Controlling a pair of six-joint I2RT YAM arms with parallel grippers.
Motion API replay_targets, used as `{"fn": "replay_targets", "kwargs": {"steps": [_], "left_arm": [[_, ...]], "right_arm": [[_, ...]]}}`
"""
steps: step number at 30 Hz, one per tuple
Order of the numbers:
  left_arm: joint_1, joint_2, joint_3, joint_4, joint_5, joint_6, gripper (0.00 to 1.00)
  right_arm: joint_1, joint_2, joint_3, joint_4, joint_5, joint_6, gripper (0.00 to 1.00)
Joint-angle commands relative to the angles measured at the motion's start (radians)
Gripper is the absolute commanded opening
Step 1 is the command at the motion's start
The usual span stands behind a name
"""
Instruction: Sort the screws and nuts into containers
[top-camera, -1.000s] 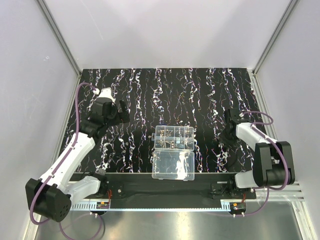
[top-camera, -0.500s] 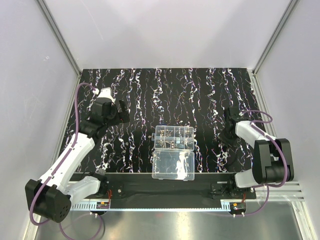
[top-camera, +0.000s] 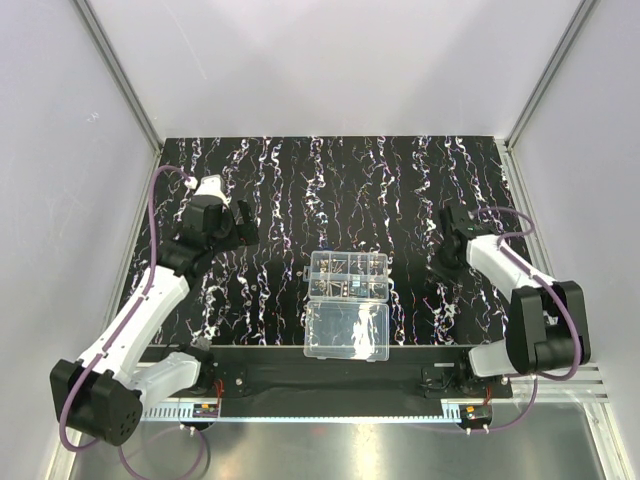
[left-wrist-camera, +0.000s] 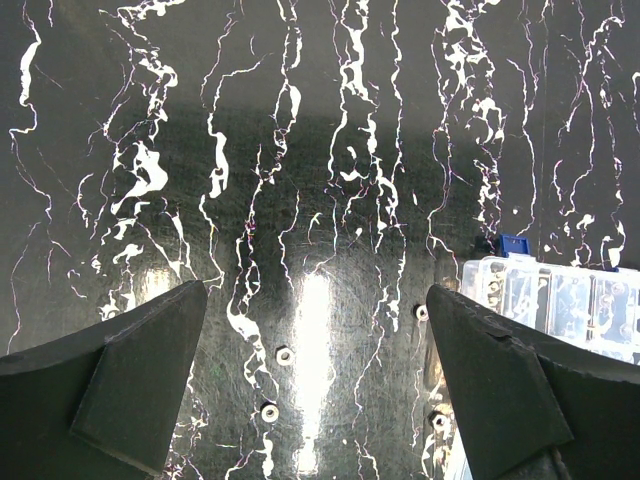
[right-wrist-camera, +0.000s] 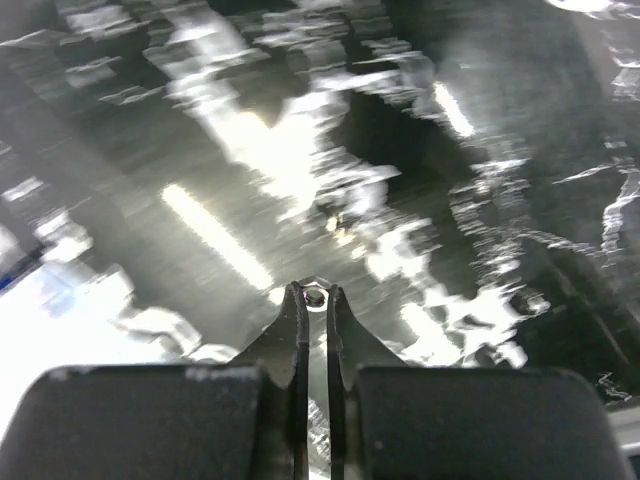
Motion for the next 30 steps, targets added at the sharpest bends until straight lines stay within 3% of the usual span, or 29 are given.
{"fn": "replay_targets", "kwargs": {"steps": [1, 7, 14, 20, 26, 28, 30], "left_arm": [[0.006, -0.027, 0.009, 0.048, 0.015, 0.006, 0.99], [0.006, -0.038, 0.006, 0.047, 0.021, 0.003, 0.99], [0.006, -0.064, -0.005, 0.042, 0.026, -0.002, 0.99], [0.005, -0.065, -0.009, 0.047, 0.038, -0.005, 0.99], [0.006, -0.059, -0.008, 0.045, 0.030, 0.000, 0.99], [0.005, -0.058, -0.008, 0.044, 0.029, -0.002, 0.99], [0.006, -0.055, -0.008, 0.045, 0.026, 0.001, 0.99]], "right_arm": [[0.108, -0.042, 0.128, -0.047, -0.025, -0.006, 0.00], [0.334, 0.052, 0.264, -0.076, -0.030, 0.028, 0.00], [0.443, 0.115, 0.279, -0.062, -0.036, 0.054, 0.00], [0.429, 0.116, 0.395, -0.159, 0.116, -0.007, 0.12], [0.330, 0.159, 0.509, -0.177, 0.050, -0.089, 0.27], [0.224, 0.167, 0.509, -0.159, 0.004, -0.107, 0.29], [0.141, 0.168, 0.512, -0.111, -0.019, -0.136, 0.47]]}}
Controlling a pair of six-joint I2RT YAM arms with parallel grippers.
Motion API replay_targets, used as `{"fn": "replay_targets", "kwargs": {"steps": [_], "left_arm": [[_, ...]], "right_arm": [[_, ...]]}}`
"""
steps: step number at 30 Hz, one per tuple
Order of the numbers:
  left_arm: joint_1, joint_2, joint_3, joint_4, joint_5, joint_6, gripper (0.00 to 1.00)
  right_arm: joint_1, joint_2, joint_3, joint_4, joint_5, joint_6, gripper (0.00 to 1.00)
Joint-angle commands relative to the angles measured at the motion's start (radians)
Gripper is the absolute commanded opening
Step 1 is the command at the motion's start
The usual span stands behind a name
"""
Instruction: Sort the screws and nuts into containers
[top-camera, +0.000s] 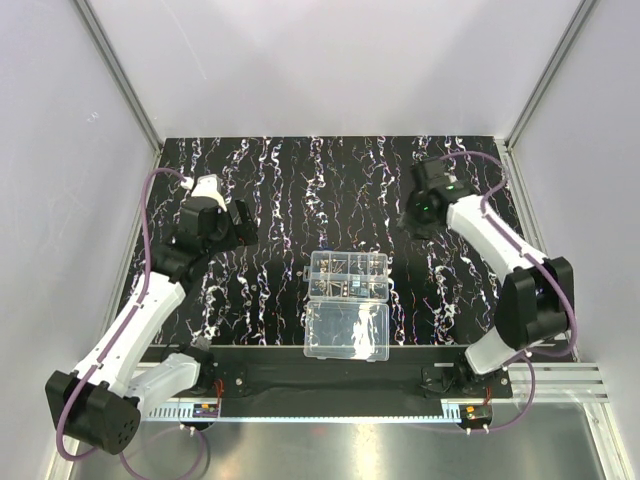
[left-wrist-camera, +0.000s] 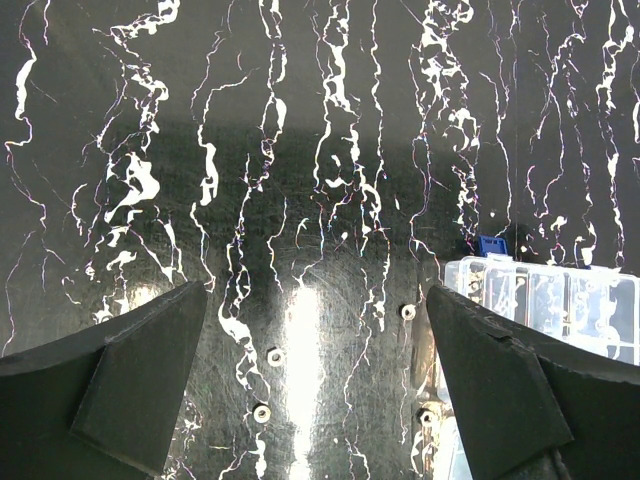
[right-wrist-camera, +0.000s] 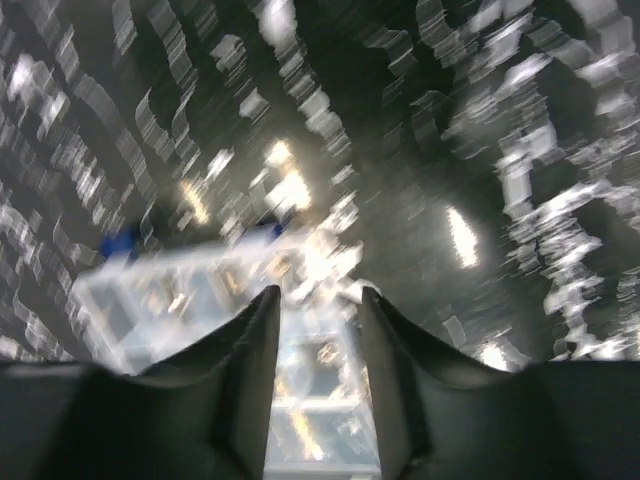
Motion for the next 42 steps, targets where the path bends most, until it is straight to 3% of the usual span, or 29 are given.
{"fn": "replay_targets", "kwargs": {"steps": [1, 4, 7, 21, 29, 33, 40, 42], "left_arm": [[0.006, -0.002, -0.004, 0.044, 0.007, 0.003, 0.99], [0.009, 0.015, 0.001, 0.047, 0.003, 0.006, 0.99], [0.011, 0.033, 0.007, 0.047, 0.004, 0.016, 0.99], [0.018, 0.073, 0.018, 0.031, -0.002, 0.021, 0.99], [0.017, 0.173, 0.033, -0.009, 0.003, 0.004, 0.99], [-0.012, 0.262, 0.022, 0.010, -0.002, -0.056, 0.93], [-0.207, 0.485, 0.063, 0.055, -0.085, -0.100, 0.86], [-0.216, 0.526, 0.074, 0.060, -0.080, -0.102, 0.83]], "right_arm": [[-0.180, 0.027, 0.035, 0.030, -0.024, -0.071, 0.50], [-0.301, 0.071, 0.093, 0.063, -0.029, -0.106, 0.55], [-0.346, 0.129, 0.182, 0.050, 0.010, -0.163, 0.64], [-0.397, 0.113, 0.174, 0.076, 0.015, -0.187, 1.00], [-0.399, 0.113, 0.108, 0.120, -0.048, -0.161, 0.99], [-0.399, 0.087, 0.065, 0.163, -0.088, -0.155, 1.00], [-0.399, 0.096, 0.052, 0.157, -0.102, -0.175, 1.00], [-0.399, 0.094, 0.046, 0.157, -0.100, -0.180, 1.00]]}}
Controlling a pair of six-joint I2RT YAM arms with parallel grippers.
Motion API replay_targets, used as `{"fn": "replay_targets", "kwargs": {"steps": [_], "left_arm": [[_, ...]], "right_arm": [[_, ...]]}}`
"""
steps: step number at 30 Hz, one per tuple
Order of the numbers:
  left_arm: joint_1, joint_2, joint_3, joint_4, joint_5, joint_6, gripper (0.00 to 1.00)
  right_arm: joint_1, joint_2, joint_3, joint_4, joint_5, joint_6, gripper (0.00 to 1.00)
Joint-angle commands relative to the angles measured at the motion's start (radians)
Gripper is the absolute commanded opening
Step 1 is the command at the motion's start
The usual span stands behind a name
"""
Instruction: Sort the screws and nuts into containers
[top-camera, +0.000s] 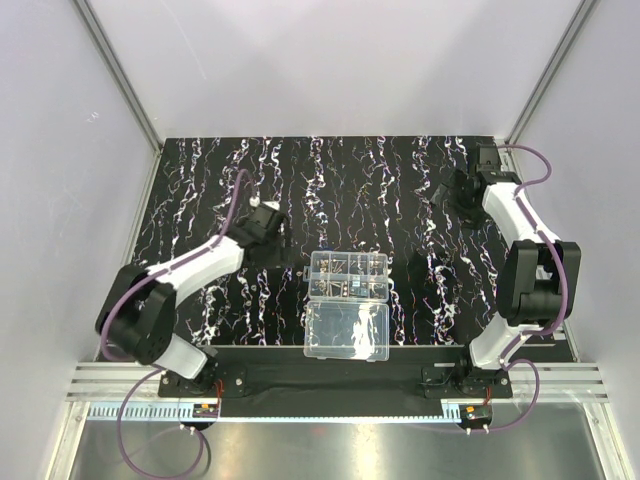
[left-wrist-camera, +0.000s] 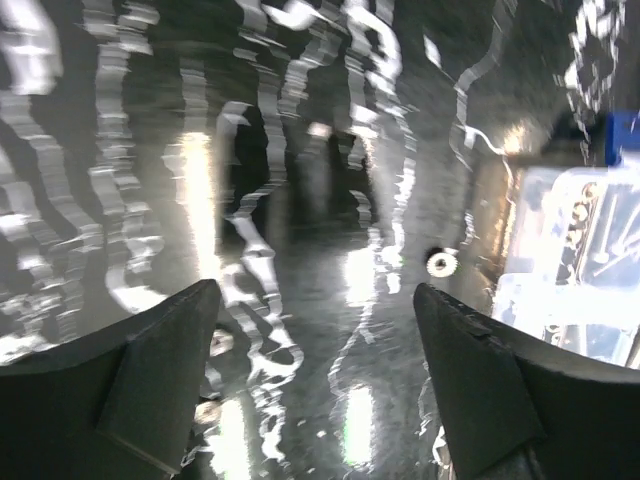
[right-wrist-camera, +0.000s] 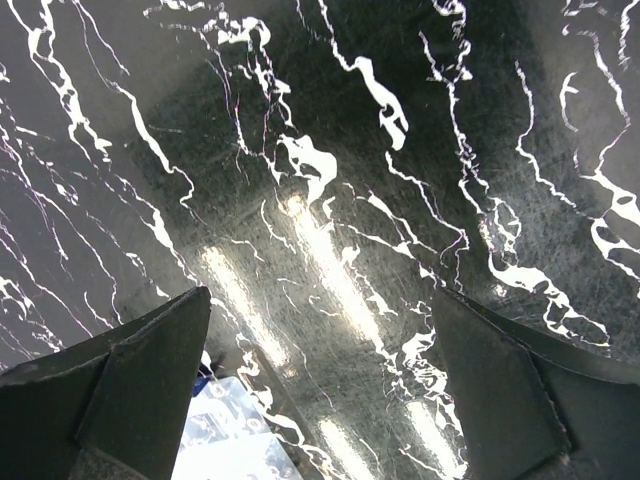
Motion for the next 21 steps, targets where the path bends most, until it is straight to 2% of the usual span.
{"fn": "replay_targets", "kwargs": {"steps": [1, 10, 17, 21], "left_arm": [[-0.026, 0.073, 0.051, 0.053, -0.040, -0.014, 0.81], [-0.103, 0.168, 0.059, 0.151, 0.046, 0.029, 0.76], [-0.126, 0.217, 0.074, 0.159, 0.035, 0.032, 0.76], [-0.143, 0.245, 0.089, 0.144, 0.017, 0.039, 0.72]], "right_arm": [[-0.002, -0.039, -0.016, 0.025, -0.018, -0.014, 1.00], [-0.002, -0.046, -0.048, 0.028, -0.047, -0.021, 1.00], [-0.002, -0.056, -0.063, 0.027, -0.041, -0.021, 1.00], [-0.002, -0.052, -0.065, 0.022, -0.041, -0.023, 1.00]]}}
